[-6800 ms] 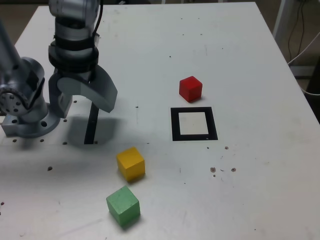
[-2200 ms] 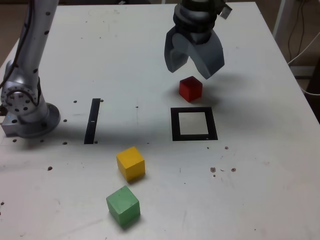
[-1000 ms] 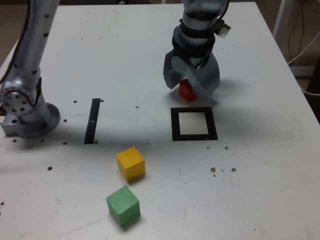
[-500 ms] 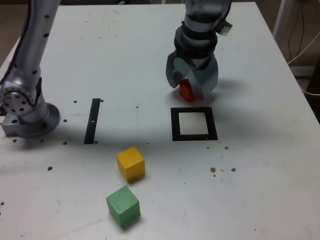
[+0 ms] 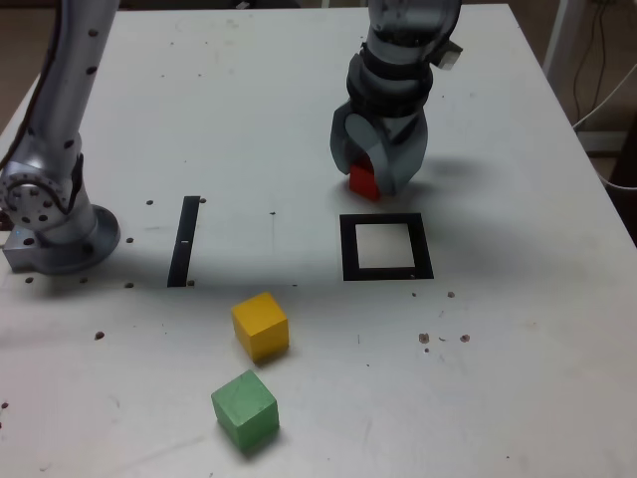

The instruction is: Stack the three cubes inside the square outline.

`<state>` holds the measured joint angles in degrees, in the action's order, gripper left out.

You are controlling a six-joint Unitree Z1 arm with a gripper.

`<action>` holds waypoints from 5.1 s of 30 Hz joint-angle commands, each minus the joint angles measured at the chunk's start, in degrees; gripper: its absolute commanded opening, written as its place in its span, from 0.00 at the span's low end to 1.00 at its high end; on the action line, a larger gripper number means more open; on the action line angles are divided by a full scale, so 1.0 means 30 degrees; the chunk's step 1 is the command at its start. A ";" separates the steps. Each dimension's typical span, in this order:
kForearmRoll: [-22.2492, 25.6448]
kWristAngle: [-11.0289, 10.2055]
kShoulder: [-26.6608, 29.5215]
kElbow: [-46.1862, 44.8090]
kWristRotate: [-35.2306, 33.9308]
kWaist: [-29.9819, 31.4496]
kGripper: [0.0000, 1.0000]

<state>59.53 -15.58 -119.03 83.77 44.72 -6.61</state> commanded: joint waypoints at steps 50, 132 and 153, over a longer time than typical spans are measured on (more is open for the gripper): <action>0.5966 0.2826 0.0960 0.3225 -1.1917 0.2587 0.46; 0.4436 0.3073 0.3262 0.0345 -1.4817 0.3992 0.99; 0.6043 0.3643 0.5021 -0.0471 -1.4583 0.5513 0.99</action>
<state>77.59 -4.89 -104.19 82.45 1.18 9.24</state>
